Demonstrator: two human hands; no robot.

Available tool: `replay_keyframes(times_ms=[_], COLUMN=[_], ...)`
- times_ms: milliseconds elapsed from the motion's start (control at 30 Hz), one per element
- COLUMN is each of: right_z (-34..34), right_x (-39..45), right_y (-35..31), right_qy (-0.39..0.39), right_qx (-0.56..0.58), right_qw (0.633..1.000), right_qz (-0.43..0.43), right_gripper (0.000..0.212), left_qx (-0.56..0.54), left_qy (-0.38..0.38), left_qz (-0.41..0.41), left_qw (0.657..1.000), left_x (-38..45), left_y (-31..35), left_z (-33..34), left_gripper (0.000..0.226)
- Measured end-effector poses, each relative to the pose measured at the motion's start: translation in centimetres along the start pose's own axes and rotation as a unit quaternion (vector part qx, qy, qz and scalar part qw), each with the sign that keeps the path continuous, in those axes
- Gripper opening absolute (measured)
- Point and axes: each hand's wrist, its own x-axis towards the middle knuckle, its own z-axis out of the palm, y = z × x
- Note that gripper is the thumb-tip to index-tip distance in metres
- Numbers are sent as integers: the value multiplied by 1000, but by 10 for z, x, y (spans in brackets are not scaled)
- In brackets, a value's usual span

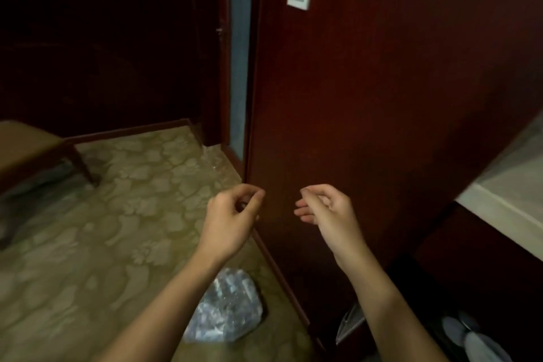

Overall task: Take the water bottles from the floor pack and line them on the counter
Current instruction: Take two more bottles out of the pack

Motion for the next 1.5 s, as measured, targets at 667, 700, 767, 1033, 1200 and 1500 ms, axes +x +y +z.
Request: replay_keyframes(times_ms=[667,700,767,1033,1200,1500], right_z=[158,162,169,229,274,318], right_x=[148,150,154,180,194,212], right_y=[223,237,272,460,578,740], right_qy=[-146,-141,-125,-86,-97,-194], right_qx=[-42,-45,-62,-114,-135,-427], right_qw=[938,933,925,895,877,810], right_qz=[310,327,352,422,452,353], right_gripper=[8,10,12,11,22,52], left_qx=[42,45,46,34,46,189], left_qy=[-37,-48,-60,-98,-102,-317], left_qz=[-304,-317,-347,-435,-420,-358], left_qw=[951,946,935,895,901,858], left_x=[81,81,81,77,77,71], left_y=[-229,-243,-277,-469,-570,-678], left_z=[-33,-32,-30,-6,18,50], left_gripper=[15,15,13,16,17,28])
